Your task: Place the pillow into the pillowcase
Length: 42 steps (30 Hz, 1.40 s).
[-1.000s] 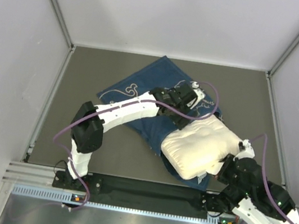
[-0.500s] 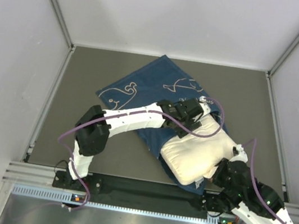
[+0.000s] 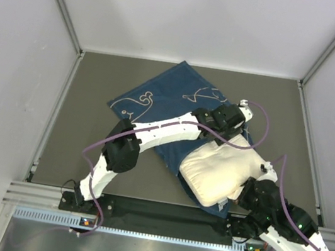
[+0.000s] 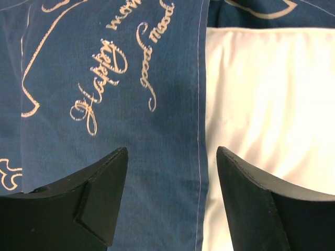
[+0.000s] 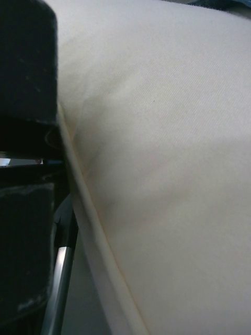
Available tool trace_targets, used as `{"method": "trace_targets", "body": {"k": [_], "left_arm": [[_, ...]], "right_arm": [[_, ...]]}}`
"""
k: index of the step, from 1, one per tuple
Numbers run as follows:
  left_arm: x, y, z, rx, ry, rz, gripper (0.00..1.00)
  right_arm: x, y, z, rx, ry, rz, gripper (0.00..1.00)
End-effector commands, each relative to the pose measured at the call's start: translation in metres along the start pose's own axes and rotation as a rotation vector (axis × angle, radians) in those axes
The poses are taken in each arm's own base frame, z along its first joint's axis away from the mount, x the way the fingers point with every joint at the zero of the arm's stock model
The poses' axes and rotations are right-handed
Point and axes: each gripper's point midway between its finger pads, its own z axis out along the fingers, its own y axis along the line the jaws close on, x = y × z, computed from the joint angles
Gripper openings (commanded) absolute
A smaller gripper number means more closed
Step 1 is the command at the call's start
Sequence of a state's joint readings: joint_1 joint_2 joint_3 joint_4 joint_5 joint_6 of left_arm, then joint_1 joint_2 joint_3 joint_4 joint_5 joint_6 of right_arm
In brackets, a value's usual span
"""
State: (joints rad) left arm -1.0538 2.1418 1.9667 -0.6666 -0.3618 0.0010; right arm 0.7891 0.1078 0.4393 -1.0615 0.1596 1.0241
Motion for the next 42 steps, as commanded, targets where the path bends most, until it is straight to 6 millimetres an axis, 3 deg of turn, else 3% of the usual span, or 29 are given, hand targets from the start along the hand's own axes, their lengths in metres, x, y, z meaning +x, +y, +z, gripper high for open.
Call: {"method": "trace_targets", "body": {"k": [1,5,7,9,10,11,14,17,19,20,22,23,26,27,28,29,30,31,32,33,34,35,36,37,38,39,40,41,42], "left_arm": [[-0.001,0.0,0.012,-0.032,0.019,0.027,0.73],[0.014,0.001,0.028,-0.073,0.079,0.062,0.68],[0.021,-0.002,0.037,-0.074,0.099,0.074,0.6],[0.027,-0.004,0.044,-0.07,0.116,0.078,0.47],[0.027,-0.002,0.043,-0.089,0.12,0.079,0.34],[0.025,0.001,0.042,-0.107,0.116,0.075,0.28],[0.015,0.015,0.032,-0.168,0.091,0.054,0.15],[-0.009,0.03,0.007,-0.201,0.038,0.038,0.07],[-0.025,0.041,-0.013,-0.222,0.008,0.027,0.02],[-0.037,0.048,-0.026,-0.23,-0.016,0.019,0.01],[-0.057,0.06,-0.052,-0.241,-0.07,-0.009,0.0],[-0.067,0.069,-0.069,-0.251,-0.102,-0.026,0.0],[-0.082,0.092,-0.099,-0.272,-0.16,-0.079,0.0],[-0.088,0.104,-0.117,-0.282,-0.189,-0.102,0.0],[-0.093,0.113,-0.128,-0.288,-0.211,-0.123,0.0],[-0.097,0.129,-0.142,-0.302,-0.235,-0.158,0.0],[-0.098,0.135,-0.149,-0.287,-0.248,-0.181,0.0],[-0.098,0.144,-0.157,-0.282,-0.255,-0.193,0.0],[-0.099,0.165,-0.172,-0.283,-0.291,-0.296,0.0],[-0.1,0.176,-0.18,-0.274,-0.309,-0.338,0.0],[-0.106,0.179,-0.187,-0.207,-0.343,-0.375,0.0],[-0.108,0.211,-0.207,-0.217,-0.399,-0.464,0.0],[-0.122,0.221,-0.226,-0.168,-0.472,-0.503,0.0],[-0.125,0.235,-0.241,-0.166,-0.514,-0.535,0.0],[-0.128,0.26,-0.258,-0.194,-0.568,-0.587,0.0],[-0.134,0.27,-0.287,-0.197,-0.637,-0.601,0.0],[-0.136,0.274,-0.299,-0.195,-0.672,-0.604,0.0],[-0.14,0.284,-0.311,-0.208,-0.73,-0.619,0.0],[-0.141,0.286,-0.344,-0.21,-0.804,-0.624,0.0]], "right_arm": [[-0.012,0.007,-0.004,-0.016,-0.046,0.002,0.0],[-0.014,0.008,-0.005,-0.016,-0.052,-0.003,0.0],[-0.015,0.009,-0.006,-0.021,-0.057,-0.002,0.0],[-0.016,0.009,-0.006,-0.02,-0.062,-0.002,0.0],[-0.016,0.009,-0.006,-0.022,-0.065,0.002,0.0],[-0.017,0.009,-0.006,-0.023,-0.067,0.002,0.0],[-0.018,0.01,-0.007,-0.023,-0.074,0.009,0.0],[-0.029,0.02,-0.014,-0.047,-0.108,0.017,0.0],[-0.047,0.034,-0.024,-0.059,-0.158,0.013,0.0],[-0.061,0.047,-0.038,-0.091,-0.195,0.017,0.0],[-0.081,0.063,-0.045,-0.078,-0.238,-0.016,0.0],[-0.103,0.08,-0.064,-0.11,-0.3,-0.012,0.0],[-0.139,0.113,-0.084,-0.112,-0.372,-0.085,0.0],[-0.165,0.135,-0.114,-0.154,-0.449,-0.113,0.0],[-0.177,0.149,-0.113,-0.131,-0.453,-0.146,0.0],[-0.202,0.174,-0.146,-0.196,-0.524,-0.146,0.0],[-0.213,0.188,-0.157,-0.208,-0.549,-0.204,0.0],[-0.223,0.207,-0.153,-0.203,-0.544,-0.238,0.0],[-0.245,0.232,-0.192,-0.285,-0.618,-0.267,0.0],[-0.258,0.248,-0.208,-0.316,-0.656,-0.284,0.0],[-0.27,0.269,-0.201,-0.302,-0.659,-0.318,0.0],[-0.296,0.291,-0.256,-0.386,-0.779,-0.321,0.0],[-0.309,0.319,-0.241,-0.377,-0.771,-0.366,0.0],[-0.319,0.337,-0.256,-0.421,-0.804,-0.385,0.0],[-0.336,0.351,-0.322,-0.549,-0.931,-0.345,0.0],[-0.334,0.369,-0.328,-0.621,-0.931,-0.401,0.0],[-0.338,0.386,-0.331,-0.675,-0.953,-0.403,0.0],[-0.335,0.391,-0.312,-0.667,-0.919,-0.416,0.0],[-0.33,0.397,-0.301,-0.687,-0.904,-0.429,0.0]]}}
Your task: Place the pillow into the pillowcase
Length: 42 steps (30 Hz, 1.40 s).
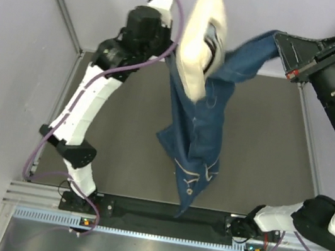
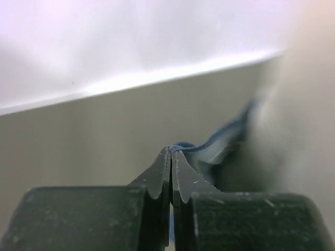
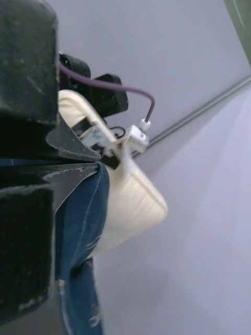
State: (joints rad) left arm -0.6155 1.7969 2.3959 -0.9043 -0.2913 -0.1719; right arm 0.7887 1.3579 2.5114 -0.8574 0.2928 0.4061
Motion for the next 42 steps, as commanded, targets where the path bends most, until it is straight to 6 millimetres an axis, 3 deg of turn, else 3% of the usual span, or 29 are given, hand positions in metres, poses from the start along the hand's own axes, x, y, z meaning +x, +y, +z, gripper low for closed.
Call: {"method": "trace_targets", "body": {"k": [1,2,4,6,7,8,13,15,17,19,20,22,23,25,27,28,29,30,31,32,33,34,36,37,38,39,40,41,42], "left_arm": [[-0.074,-0.001,-0.07,0.116,-0.279,-0.12,0.0],[-0.092,0.009,-0.092,0.11,-0.366,-0.14,0.0],[-0.089,0.016,-0.092,0.087,-0.371,-0.132,0.0],[-0.097,0.02,-0.099,0.075,-0.374,-0.118,0.0],[-0.117,0.021,-0.118,0.091,-0.428,-0.126,0.0],[-0.125,0.02,-0.126,0.104,-0.451,-0.126,0.0],[-0.159,0.029,-0.182,0.13,-0.619,-0.162,0.0],[-0.159,0.032,-0.194,0.136,-0.639,-0.168,0.0],[-0.149,0.032,-0.182,0.125,-0.608,-0.152,0.0],[-0.135,0.035,-0.163,0.079,-0.555,-0.134,0.0],[-0.129,0.038,-0.155,0.056,-0.535,-0.132,0.0],[-0.105,0.038,-0.131,0.032,-0.472,-0.116,0.0],[-0.097,0.037,-0.128,0.036,-0.459,-0.118,0.0],[-0.076,0.034,-0.108,0.037,-0.418,-0.117,0.0],[-0.072,0.031,-0.103,0.047,-0.406,-0.126,0.0],[-0.085,0.032,-0.112,0.052,-0.434,-0.136,0.0],[-0.092,0.03,-0.112,0.057,-0.439,-0.139,0.0],[-0.098,0.029,-0.116,0.063,-0.437,-0.135,0.0],[-0.135,0.03,-0.151,0.087,-0.538,-0.158,0.0],[-0.147,0.028,-0.154,0.099,-0.559,-0.151,0.0],[-0.17,0.028,-0.183,0.132,-0.636,-0.163,0.0],[-0.177,0.028,-0.191,0.145,-0.661,-0.166,0.0],[-0.185,0.026,-0.214,0.192,-0.716,-0.192,0.0],[-0.177,0.022,-0.201,0.196,-0.696,-0.195,0.0],[-0.173,0.025,-0.21,0.203,-0.703,-0.21,0.0],[-0.165,0.025,-0.203,0.197,-0.683,-0.207,0.0],[-0.139,0.023,-0.173,0.173,-0.605,-0.197,0.0],[-0.132,0.025,-0.171,0.165,-0.597,-0.2,0.0],[-0.104,0.023,-0.144,0.146,-0.523,-0.186,0.0]], "right_arm": [[-0.039,0.028,-0.018,-0.171,-0.166,-0.023,0.0],[0.018,0.009,0.008,-0.116,-0.061,-0.042,0.0],[0.029,-0.003,0.011,-0.072,-0.06,-0.033,0.0],[0.021,0.0,0.012,-0.083,-0.064,-0.037,0.0],[0.016,0.006,0.014,-0.104,-0.071,-0.037,0.0],[-0.011,0.017,0.003,-0.141,-0.132,-0.024,0.0],[-0.054,0.027,-0.032,-0.199,-0.245,-0.032,0.0],[-0.026,0.01,-0.022,-0.136,-0.19,-0.041,0.0],[-0.007,0.003,-0.016,-0.121,-0.146,-0.054,0.0],[-0.009,0.017,-0.015,-0.185,-0.139,-0.056,0.0],[-0.036,0.03,-0.03,-0.233,-0.198,-0.043,0.0],[-0.061,0.045,-0.042,-0.298,-0.249,-0.037,0.0],[-0.086,0.052,-0.061,-0.328,-0.311,-0.027,0.0],[-0.098,0.056,-0.073,-0.351,-0.344,-0.018,0.0],[-0.083,0.051,-0.065,-0.333,-0.309,-0.017,0.0],[-0.079,0.046,-0.07,-0.322,-0.304,-0.016,0.0],[-0.048,0.035,-0.051,-0.282,-0.232,-0.029,0.0],[-0.035,0.025,-0.045,-0.236,-0.211,-0.025,0.0],[-0.026,0.017,-0.045,-0.212,-0.194,-0.027,0.0],[0.004,0.007,-0.032,-0.179,-0.129,-0.029,0.0],[0.023,-0.003,-0.027,-0.148,-0.096,-0.019,0.0],[0.017,-0.002,-0.031,-0.15,-0.114,-0.014,0.0],[0.03,-0.005,-0.026,-0.151,-0.098,-0.004,0.0],[0.029,-0.004,-0.025,-0.15,-0.1,-0.002,0.0],[0.008,0.002,-0.032,-0.168,-0.145,-0.005,0.0],[-0.008,0.008,-0.037,-0.181,-0.173,-0.006,0.0],[-0.011,0.011,-0.033,-0.179,-0.162,-0.018,0.0],[-0.057,0.027,-0.057,-0.236,-0.26,-0.014,0.0],[-0.069,0.033,-0.059,-0.252,-0.284,-0.019,0.0]]}}
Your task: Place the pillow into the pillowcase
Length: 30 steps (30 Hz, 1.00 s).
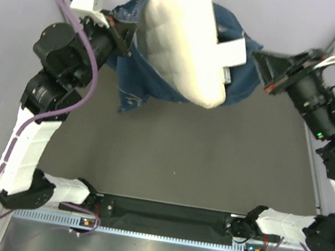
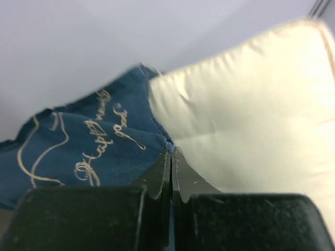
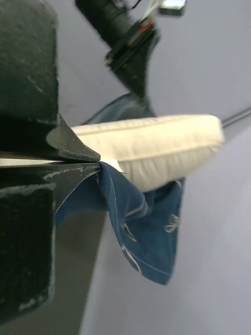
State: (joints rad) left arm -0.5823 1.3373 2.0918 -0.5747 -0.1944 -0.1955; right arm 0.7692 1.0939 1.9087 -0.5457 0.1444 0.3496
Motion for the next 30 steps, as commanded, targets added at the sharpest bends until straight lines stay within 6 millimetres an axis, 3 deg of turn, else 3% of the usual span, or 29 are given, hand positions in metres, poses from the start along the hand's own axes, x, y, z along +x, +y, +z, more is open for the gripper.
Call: {"method": "trace_targets", "body": {"k": [1,2,3,4,5,6,8,9,10,11,12,14,15,17,18,20,21,22,23,24,25,26,27,29,30], "left_arm": [[0.017,0.005,0.013,-0.015,-0.052,-0.039,0.0],[0.02,0.007,0.013,-0.017,-0.063,-0.044,0.0],[0.041,0.01,0.018,-0.029,-0.025,-0.038,0.0],[0.044,0.012,0.018,-0.035,-0.026,-0.039,0.0],[0.045,0.012,0.019,-0.038,-0.025,-0.037,0.0],[0.034,0.011,0.018,-0.034,-0.045,-0.038,0.0],[0.027,0.007,0.021,-0.026,-0.04,-0.026,0.0],[-0.002,0.003,0.013,-0.013,-0.097,-0.033,0.0],[-0.011,0.001,0.013,-0.007,-0.113,-0.026,0.0],[-0.023,-0.001,0.011,-0.001,-0.137,-0.027,0.0],[-0.05,-0.004,-0.001,0.01,-0.19,-0.035,0.0],[-0.064,-0.006,0.0,0.011,-0.21,-0.034,0.0],[-0.089,-0.011,-0.011,0.029,-0.263,-0.042,0.0],[-0.088,-0.012,-0.009,0.032,-0.248,-0.035,0.0],[-0.076,-0.009,-0.004,0.022,-0.221,-0.031,0.0],[-0.073,-0.008,-0.011,0.024,-0.237,-0.049,0.0],[-0.035,-0.003,0.004,0.008,-0.162,-0.038,0.0],[-0.032,-0.003,-0.002,0.018,-0.167,-0.051,0.0],[-0.024,-0.002,0.001,0.02,-0.166,-0.056,0.0],[0.001,0.001,0.008,0.008,-0.116,-0.051,0.0],[0.006,0.005,0.008,-0.008,-0.108,-0.051,0.0],[0.011,0.007,0.009,-0.019,-0.096,-0.044,0.0],[0.01,0.009,0.009,-0.031,-0.098,-0.037,0.0],[0.002,0.02,0.008,-0.089,-0.107,0.002,0.0],[-0.021,0.021,0.0,-0.102,-0.152,0.008,0.0]], "right_arm": [[-0.163,0.047,-0.083,-0.161,-0.445,0.032,0.0],[-0.174,0.048,-0.09,-0.161,-0.475,0.034,0.0],[-0.181,0.048,-0.095,-0.161,-0.496,0.035,0.0],[-0.186,0.049,-0.099,-0.163,-0.511,0.039,0.0],[-0.184,0.046,-0.097,-0.15,-0.509,0.041,0.0],[-0.182,0.045,-0.097,-0.146,-0.504,0.039,0.0],[-0.157,0.037,-0.077,-0.114,-0.437,0.028,0.0],[-0.149,0.033,-0.073,-0.094,-0.417,0.025,0.0],[-0.129,0.025,-0.059,-0.062,-0.367,0.017,0.0],[-0.122,0.017,-0.056,-0.028,-0.353,0.014,0.0],[-0.117,0.014,-0.055,-0.015,-0.345,0.012,0.0],[-0.103,0.007,-0.048,0.012,-0.314,0.005,0.0],[-0.1,0.006,-0.046,0.015,-0.307,0.006,0.0],[-0.099,0.007,-0.044,0.009,-0.302,0.009,0.0],[-0.098,0.009,-0.041,0.003,-0.298,0.008,0.0],[-0.115,0.017,-0.047,-0.027,-0.335,0.015,0.0],[-0.118,0.02,-0.042,-0.034,-0.336,0.011,0.0],[-0.14,0.028,-0.055,-0.061,-0.388,0.02,0.0],[-0.147,0.033,-0.059,-0.081,-0.405,0.021,0.0],[-0.153,0.036,-0.056,-0.092,-0.416,0.022,0.0],[-0.17,0.041,-0.069,-0.112,-0.462,0.029,0.0],[-0.173,0.043,-0.071,-0.121,-0.469,0.029,0.0],[-0.175,0.043,-0.073,-0.121,-0.474,0.034,0.0],[-0.155,0.037,-0.062,-0.099,-0.419,0.036,0.0],[-0.15,0.033,-0.068,-0.089,-0.411,0.037,0.0]]}}
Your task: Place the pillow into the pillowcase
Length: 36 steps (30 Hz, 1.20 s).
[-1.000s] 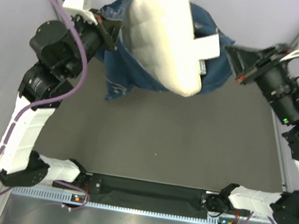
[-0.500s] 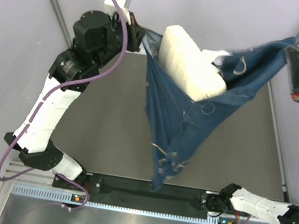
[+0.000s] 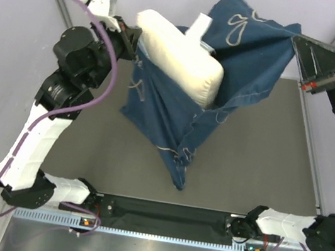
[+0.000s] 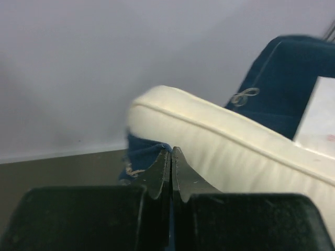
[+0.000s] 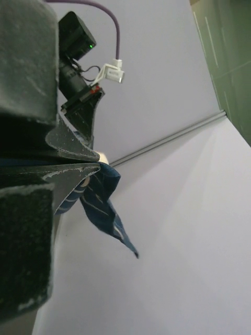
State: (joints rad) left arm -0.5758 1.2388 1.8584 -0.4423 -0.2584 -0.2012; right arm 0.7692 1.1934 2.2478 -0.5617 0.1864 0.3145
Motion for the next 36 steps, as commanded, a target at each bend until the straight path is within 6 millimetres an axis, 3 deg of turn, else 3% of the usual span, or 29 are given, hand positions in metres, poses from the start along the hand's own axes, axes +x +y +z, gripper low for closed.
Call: {"method": "trace_targets", "body": {"k": [1,3,4,6,7,9,13,15,17,18,19,20,23,24,25,26,27,28,29,30,31,32,33,34,36], "left_arm": [[-0.053,0.005,0.004,-0.055,-0.149,0.042,0.0],[-0.082,0.014,-0.008,-0.107,-0.202,0.056,0.0],[-0.087,0.016,-0.008,-0.12,-0.211,0.083,0.0],[-0.098,0.02,-0.012,-0.146,-0.242,0.094,0.0],[-0.099,0.022,-0.012,-0.155,-0.243,0.107,0.0],[-0.107,0.031,-0.015,-0.204,-0.257,0.143,0.0],[-0.113,0.044,-0.016,-0.281,-0.257,0.222,0.0],[-0.111,0.042,-0.013,-0.272,-0.257,0.235,0.0],[-0.1,0.033,-0.005,-0.214,-0.232,0.241,0.0],[-0.085,0.029,0.003,-0.19,-0.198,0.247,0.0],[-0.072,0.02,0.012,-0.139,-0.169,0.245,0.0],[-0.046,0.016,0.023,-0.108,-0.114,0.255,0.0],[0.016,0.0,0.05,-0.003,0.017,0.25,0.0],[0.055,0.0,0.06,0.02,0.096,0.258,0.0],[0.086,-0.004,0.069,0.051,0.159,0.25,0.0],[0.134,-0.009,0.072,0.106,0.259,0.252,0.0],[0.165,-0.014,0.078,0.135,0.317,0.221,0.0],[0.19,-0.017,0.078,0.161,0.366,0.215,0.0],[0.233,-0.014,0.072,0.177,0.456,0.218,0.0],[0.256,-0.022,0.067,0.192,0.493,0.218,0.0],[0.265,-0.028,0.067,0.194,0.479,0.222,0.0],[0.294,-0.024,0.058,0.179,0.524,0.244,0.0],[0.297,-0.036,0.055,0.185,0.502,0.254,0.0],[0.305,-0.038,0.05,0.183,0.514,0.261,0.02],[0.311,-0.05,0.041,0.196,0.529,0.265,0.18]], "right_arm": [[-0.027,0.001,-0.025,-0.019,-0.106,0.029,0.0],[-0.011,-0.007,-0.033,-0.003,-0.084,0.031,0.0],[0.029,-0.018,-0.025,0.023,-0.006,0.032,0.0],[0.041,-0.021,-0.033,0.014,-0.003,0.055,0.0],[0.066,-0.027,-0.03,0.031,0.046,0.066,0.0],[0.082,-0.025,-0.028,0.011,0.081,0.081,0.0],[0.127,-0.026,-0.021,-0.008,0.194,0.108,0.0],[0.139,-0.033,-0.023,0.025,0.227,0.1,0.0],[0.161,-0.054,-0.029,0.112,0.267,0.082,0.0],[0.162,-0.059,-0.035,0.133,0.264,0.082,0.0],[0.186,-0.071,-0.043,0.177,0.316,0.082,0.0],[0.196,-0.08,-0.048,0.21,0.335,0.08,0.0],[0.259,-0.105,-0.078,0.29,0.473,0.098,0.0],[0.271,-0.11,-0.09,0.302,0.494,0.107,0.0],[0.314,-0.127,-0.11,0.354,0.58,0.114,0.0],[0.326,-0.131,-0.123,0.359,0.602,0.126,0.0],[0.363,-0.146,-0.148,0.399,0.68,0.121,0.0],[0.376,-0.152,-0.161,0.425,0.705,0.14,0.0],[0.382,-0.157,-0.174,0.441,0.709,0.15,0.0],[0.405,-0.168,-0.196,0.477,0.76,0.148,0.0],[0.41,-0.171,-0.204,0.49,0.767,0.161,0.0],[0.408,-0.175,-0.211,0.504,0.75,0.164,0.0],[0.416,-0.184,-0.228,0.558,0.783,0.159,0.08],[0.412,-0.19,-0.232,0.588,0.766,0.145,0.22],[0.4,-0.193,-0.238,0.607,0.746,0.128,0.49]]}}
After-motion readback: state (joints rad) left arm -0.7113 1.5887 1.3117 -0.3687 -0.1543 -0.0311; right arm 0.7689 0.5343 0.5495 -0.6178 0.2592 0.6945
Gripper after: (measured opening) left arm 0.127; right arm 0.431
